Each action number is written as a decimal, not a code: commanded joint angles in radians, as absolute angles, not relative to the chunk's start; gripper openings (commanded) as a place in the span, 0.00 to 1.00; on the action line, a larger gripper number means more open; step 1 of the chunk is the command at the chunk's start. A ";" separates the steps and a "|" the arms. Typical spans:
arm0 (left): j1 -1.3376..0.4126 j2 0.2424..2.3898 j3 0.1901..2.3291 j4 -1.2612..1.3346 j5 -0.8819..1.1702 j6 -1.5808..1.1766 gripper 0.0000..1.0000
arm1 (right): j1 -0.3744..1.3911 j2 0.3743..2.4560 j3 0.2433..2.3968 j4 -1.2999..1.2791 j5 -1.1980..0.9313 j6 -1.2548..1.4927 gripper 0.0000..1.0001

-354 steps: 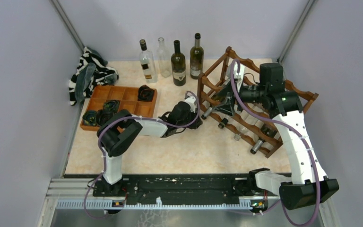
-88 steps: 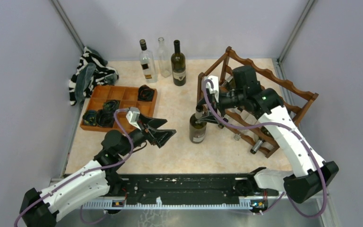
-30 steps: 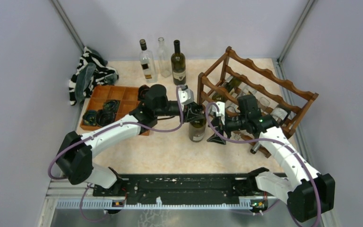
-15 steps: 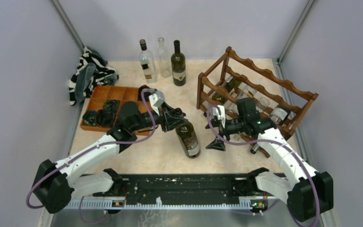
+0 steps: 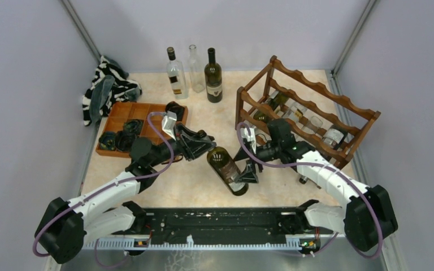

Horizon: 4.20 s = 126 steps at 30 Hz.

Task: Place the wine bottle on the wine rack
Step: Pick up the wine bottle from the center of the board.

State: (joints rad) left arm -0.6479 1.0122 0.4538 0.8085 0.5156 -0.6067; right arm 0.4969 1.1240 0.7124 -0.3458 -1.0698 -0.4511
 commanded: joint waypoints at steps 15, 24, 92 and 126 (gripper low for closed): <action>-0.646 0.997 0.412 1.164 0.288 -0.764 0.00 | 0.606 1.227 0.672 -0.106 -1.033 -0.244 0.99; -0.647 1.037 0.368 1.298 0.254 -0.828 0.00 | 0.604 1.238 0.670 -0.095 -1.035 -0.261 0.98; -0.646 1.069 0.270 1.351 0.182 -0.895 0.00 | 0.599 1.263 0.731 -0.207 -0.991 -0.326 0.21; -0.628 0.649 0.748 -0.263 0.188 -0.349 0.98 | 0.625 1.194 0.899 -0.709 -0.703 -0.927 0.00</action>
State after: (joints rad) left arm -0.6430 0.5846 0.6800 -0.0261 0.1131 -0.3893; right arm 0.5941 1.2613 0.8333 -0.6441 -0.7437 -0.7277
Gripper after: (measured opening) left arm 0.985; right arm 0.733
